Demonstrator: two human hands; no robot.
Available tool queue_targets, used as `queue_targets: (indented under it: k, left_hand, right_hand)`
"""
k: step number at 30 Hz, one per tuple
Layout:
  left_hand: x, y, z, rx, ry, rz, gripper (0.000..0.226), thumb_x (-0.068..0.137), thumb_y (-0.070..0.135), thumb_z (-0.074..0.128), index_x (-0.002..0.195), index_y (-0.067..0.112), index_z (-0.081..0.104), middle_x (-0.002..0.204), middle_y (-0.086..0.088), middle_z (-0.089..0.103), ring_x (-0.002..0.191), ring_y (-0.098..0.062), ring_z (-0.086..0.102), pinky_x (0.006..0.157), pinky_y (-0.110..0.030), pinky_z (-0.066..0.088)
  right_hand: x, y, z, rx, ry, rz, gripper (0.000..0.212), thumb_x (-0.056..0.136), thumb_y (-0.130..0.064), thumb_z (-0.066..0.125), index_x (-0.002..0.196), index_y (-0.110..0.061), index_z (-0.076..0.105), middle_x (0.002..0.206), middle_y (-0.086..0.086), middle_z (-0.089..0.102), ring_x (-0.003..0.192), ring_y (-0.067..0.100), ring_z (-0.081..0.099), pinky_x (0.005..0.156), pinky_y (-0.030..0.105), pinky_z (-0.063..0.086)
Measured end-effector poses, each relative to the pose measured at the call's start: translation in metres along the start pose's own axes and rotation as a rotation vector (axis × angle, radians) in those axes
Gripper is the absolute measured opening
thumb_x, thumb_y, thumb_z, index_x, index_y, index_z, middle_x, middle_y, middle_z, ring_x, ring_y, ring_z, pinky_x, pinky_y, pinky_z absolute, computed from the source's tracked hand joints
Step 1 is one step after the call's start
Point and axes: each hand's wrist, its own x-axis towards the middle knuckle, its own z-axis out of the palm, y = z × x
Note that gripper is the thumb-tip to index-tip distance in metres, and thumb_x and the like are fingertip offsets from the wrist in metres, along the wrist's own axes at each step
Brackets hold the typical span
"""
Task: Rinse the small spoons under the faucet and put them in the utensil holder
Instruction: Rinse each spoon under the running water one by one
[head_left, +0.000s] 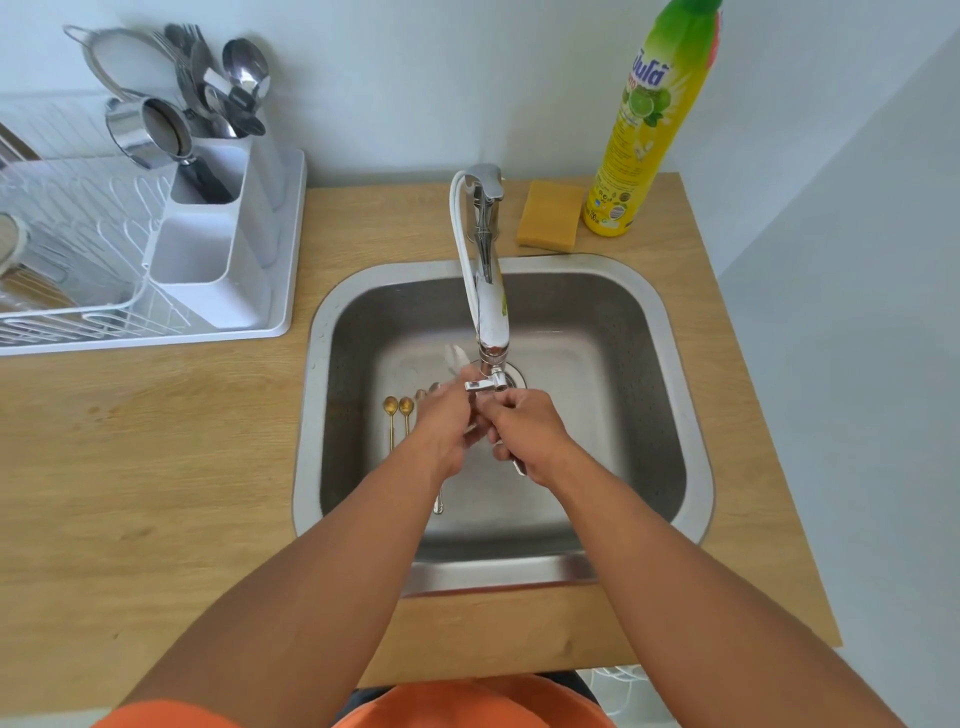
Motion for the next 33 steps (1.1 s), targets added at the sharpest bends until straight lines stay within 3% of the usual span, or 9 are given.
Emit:
queue_targets:
  k: [5,9,11,14,16,21,27,30,33]
  left_hand:
    - [-0.020,-0.018,-0.005,-0.149,-0.124,-0.035,0.034,0.106,0.036,0.056,0.085,0.027,0.082,0.070,0.005,0.063,0.064,-0.009,0.063,0.061,-0.030,0.060]
    - [-0.027,-0.031,-0.008,-0.166,-0.084,-0.036,0.041,0.107,0.051,0.049,0.115,0.020,0.076,0.116,-0.005,0.078,0.109,-0.023,0.072,0.084,-0.040,0.061]
    - [-0.029,-0.040,-0.013,-0.129,-0.045,-0.020,0.044,0.107,0.051,0.048,0.122,0.020,0.075,0.122,-0.006,0.078,0.116,-0.025,0.071,0.100,-0.046,0.058]
    - [-0.029,-0.048,-0.023,-0.090,0.024,0.001,0.036,0.107,0.047,0.051,0.115,0.024,0.077,0.108,0.002,0.082,0.103,-0.017,0.074,0.096,-0.044,0.056]
    - [-0.025,-0.045,-0.028,-0.071,0.058,0.025,0.035,0.108,0.046,0.049,0.109,0.025,0.077,0.100,0.005,0.083,0.098,-0.014,0.075,0.086,-0.039,0.056]
    - [-0.012,-0.021,-0.023,0.028,0.007,0.141,0.022,0.102,0.029,0.060,0.099,0.022,0.080,0.090,0.000,0.081,0.075,-0.013,0.073,0.074,-0.036,0.063]
    - [-0.002,-0.004,-0.004,0.130,0.051,0.180,0.013,0.099,0.019,0.068,0.090,0.019,0.076,0.089,0.000,0.083,0.083,-0.018,0.075,0.081,-0.037,0.062]
    - [-0.004,-0.009,0.004,0.105,0.065,0.164,0.013,0.102,0.024,0.064,0.103,0.018,0.076,0.091,0.002,0.084,0.090,-0.017,0.078,0.075,-0.034,0.059]
    - [-0.012,-0.015,0.011,0.008,0.061,0.117,0.025,0.108,0.034,0.052,0.106,0.021,0.074,0.088,0.004,0.083,0.079,-0.011,0.076,0.074,-0.035,0.056]
  right_hand:
    - [0.017,-0.020,0.021,-0.092,0.124,-0.009,0.011,0.090,-0.013,0.061,0.085,-0.007,0.069,0.061,0.009,0.061,0.042,0.016,0.048,0.047,0.029,0.043]
    - [0.017,-0.025,0.032,-0.083,0.171,-0.083,0.032,0.067,-0.025,0.062,0.088,0.000,0.067,0.074,0.017,0.073,0.063,0.027,0.066,0.067,0.045,0.061]
    - [0.019,-0.021,0.035,0.019,0.152,-0.086,0.029,0.074,-0.020,0.067,0.093,0.002,0.070,0.074,0.013,0.074,0.066,0.024,0.068,0.074,0.049,0.063]
    - [0.017,-0.014,0.034,0.123,0.110,-0.062,0.009,0.087,-0.013,0.067,0.087,-0.008,0.075,0.067,0.002,0.074,0.062,0.016,0.069,0.069,0.037,0.064]
    - [0.012,-0.009,0.028,0.112,0.092,-0.061,0.012,0.086,-0.009,0.066,0.082,-0.016,0.075,0.071,0.003,0.076,0.064,0.016,0.070,0.068,0.035,0.064]
    - [-0.010,0.005,0.009,0.102,0.015,-0.058,0.009,0.096,-0.013,0.068,0.089,-0.010,0.073,0.077,0.010,0.074,0.061,0.015,0.064,0.054,0.028,0.056]
    - [-0.033,0.013,-0.015,0.111,-0.001,-0.018,0.009,0.097,-0.007,0.065,0.088,-0.007,0.069,0.075,0.009,0.066,0.057,0.013,0.052,0.047,0.025,0.042]
    - [-0.039,0.017,-0.025,0.159,0.003,0.030,0.007,0.096,-0.004,0.065,0.091,-0.005,0.070,0.074,0.009,0.065,0.056,0.012,0.049,0.046,0.024,0.039]
    - [-0.044,0.023,-0.028,0.184,0.030,0.060,0.011,0.096,-0.005,0.062,0.096,0.000,0.071,0.073,0.007,0.065,0.054,0.011,0.048,0.045,0.024,0.037]
